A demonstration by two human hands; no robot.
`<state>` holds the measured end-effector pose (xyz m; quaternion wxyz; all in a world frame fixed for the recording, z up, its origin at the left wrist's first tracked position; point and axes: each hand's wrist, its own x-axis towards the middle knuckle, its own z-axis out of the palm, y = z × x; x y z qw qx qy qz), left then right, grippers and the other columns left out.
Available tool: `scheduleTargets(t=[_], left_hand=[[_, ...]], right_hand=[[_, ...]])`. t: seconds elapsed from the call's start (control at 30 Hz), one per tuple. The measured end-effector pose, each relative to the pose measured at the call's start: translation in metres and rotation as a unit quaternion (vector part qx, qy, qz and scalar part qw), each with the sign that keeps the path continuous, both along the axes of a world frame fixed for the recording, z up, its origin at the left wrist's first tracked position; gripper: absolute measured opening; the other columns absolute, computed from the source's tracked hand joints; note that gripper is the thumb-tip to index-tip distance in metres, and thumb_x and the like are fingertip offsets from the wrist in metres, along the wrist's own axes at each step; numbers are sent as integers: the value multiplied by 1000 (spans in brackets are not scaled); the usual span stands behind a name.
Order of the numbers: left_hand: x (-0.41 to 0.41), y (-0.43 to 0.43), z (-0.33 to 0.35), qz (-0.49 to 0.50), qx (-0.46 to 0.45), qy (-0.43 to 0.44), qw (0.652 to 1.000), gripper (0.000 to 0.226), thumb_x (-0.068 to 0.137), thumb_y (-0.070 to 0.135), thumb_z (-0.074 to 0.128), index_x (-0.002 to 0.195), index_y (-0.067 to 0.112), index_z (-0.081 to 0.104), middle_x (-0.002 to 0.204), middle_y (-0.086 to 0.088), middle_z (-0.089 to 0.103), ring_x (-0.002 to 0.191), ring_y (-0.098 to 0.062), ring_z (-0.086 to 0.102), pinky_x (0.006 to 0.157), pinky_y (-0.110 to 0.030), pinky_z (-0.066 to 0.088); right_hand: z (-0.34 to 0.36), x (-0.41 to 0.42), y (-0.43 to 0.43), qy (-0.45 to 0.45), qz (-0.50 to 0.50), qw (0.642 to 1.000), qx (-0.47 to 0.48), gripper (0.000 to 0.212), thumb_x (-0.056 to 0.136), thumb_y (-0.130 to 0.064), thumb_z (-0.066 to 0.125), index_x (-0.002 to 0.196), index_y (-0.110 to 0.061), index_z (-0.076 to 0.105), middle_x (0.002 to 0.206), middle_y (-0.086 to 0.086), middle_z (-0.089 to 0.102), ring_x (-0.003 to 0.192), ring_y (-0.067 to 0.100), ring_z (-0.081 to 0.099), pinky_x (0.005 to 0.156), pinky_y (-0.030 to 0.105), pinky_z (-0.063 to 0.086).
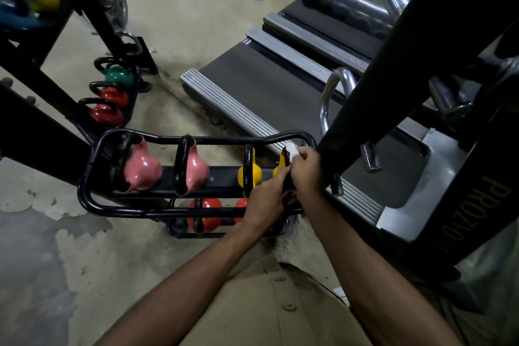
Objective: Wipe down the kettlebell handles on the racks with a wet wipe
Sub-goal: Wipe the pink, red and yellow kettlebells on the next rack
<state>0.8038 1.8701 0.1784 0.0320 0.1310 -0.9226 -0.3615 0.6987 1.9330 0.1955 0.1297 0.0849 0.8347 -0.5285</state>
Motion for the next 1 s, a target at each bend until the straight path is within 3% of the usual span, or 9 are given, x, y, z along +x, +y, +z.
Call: scheduleTargets(t=[0.13, 0.23, 0.4, 0.57, 0.63, 0.77, 0.9, 0.93, 1.0], left_hand=[[-3, -1, -1, -5, -3, -3, 1000, 57, 93, 27, 70, 142, 19, 40, 100, -12, 75, 92, -38, 70, 69, -45, 55], [-3, -1, -1, -2, -3, 4, 1000, 53, 95, 30, 69, 138, 20, 40, 97, -11, 74, 89, -37, 70, 68, -46, 55], [-3, -1, 0, 5, -10, 5, 1000, 63, 97, 32, 67, 151, 24, 34, 97, -10, 75, 90, -35, 71, 70, -44, 56], [-2, 1, -3, 18, -9, 7, 1000, 63, 97, 35, 65, 150, 28, 33, 97, -11, 74, 89, -38, 70, 72, -47, 56], [-3, 1, -5, 18, -3, 13, 1000, 58, 96, 34, 66, 145, 26, 36, 97, -11, 75, 91, -38, 70, 71, -47, 56], [-3, 2, -4, 13, 8, 31, 999, 51, 96, 30, 67, 140, 22, 41, 100, -11, 75, 93, -37, 70, 70, -44, 55], [-2, 3, -4, 14, 29, 39, 999, 44, 94, 26, 64, 132, 23, 42, 103, -14, 74, 93, -42, 68, 68, -48, 54], [-1, 4, -4, 8, 34, 47, 998, 44, 93, 25, 61, 133, 25, 42, 104, -14, 73, 94, -42, 68, 68, -48, 54], [0, 4, -3, -7, 34, 56, 998, 56, 90, 22, 58, 144, 28, 43, 111, -14, 73, 100, -39, 68, 72, -47, 55]], right_hand=[[22, -25, -15, 102, 177, 964, 169, 19, 93, 0, 54, 82, -10, 65, 88, 7, 62, 85, 24, 56, 71, 30, 39], [25, -51, -25, 111, 283, 904, 301, 21, 98, -9, 52, 101, -3, 71, 105, 17, 71, 98, 36, 69, 77, 34, 51], [27, -57, -30, 128, 389, 843, 348, 24, 97, -15, 48, 95, -8, 71, 107, 13, 63, 102, 37, 54, 83, 42, 50], [32, -55, -29, 148, 430, 801, 389, 19, 90, -6, 55, 71, -11, 57, 76, 5, 53, 71, 30, 56, 59, 37, 50], [31, -57, -26, 152, 398, 815, 393, 16, 89, -9, 57, 73, -8, 59, 72, 8, 52, 68, 33, 53, 61, 34, 43], [26, -51, -21, 69, 240, 923, 293, 13, 90, -10, 54, 80, -5, 61, 79, 17, 62, 72, 34, 59, 63, 32, 41], [17, -21, -13, -49, 192, 955, 222, 28, 104, -5, 40, 114, -7, 66, 111, 10, 72, 100, 22, 71, 82, 29, 53], [14, -18, -13, -140, 109, 978, 107, 28, 105, -4, 38, 114, -8, 64, 106, 7, 72, 93, 20, 73, 78, 26, 56], [7, -14, -12, -212, 43, 975, -41, 26, 106, -5, 37, 99, -3, 62, 87, 13, 67, 61, 21, 72, 53, 28, 60]])
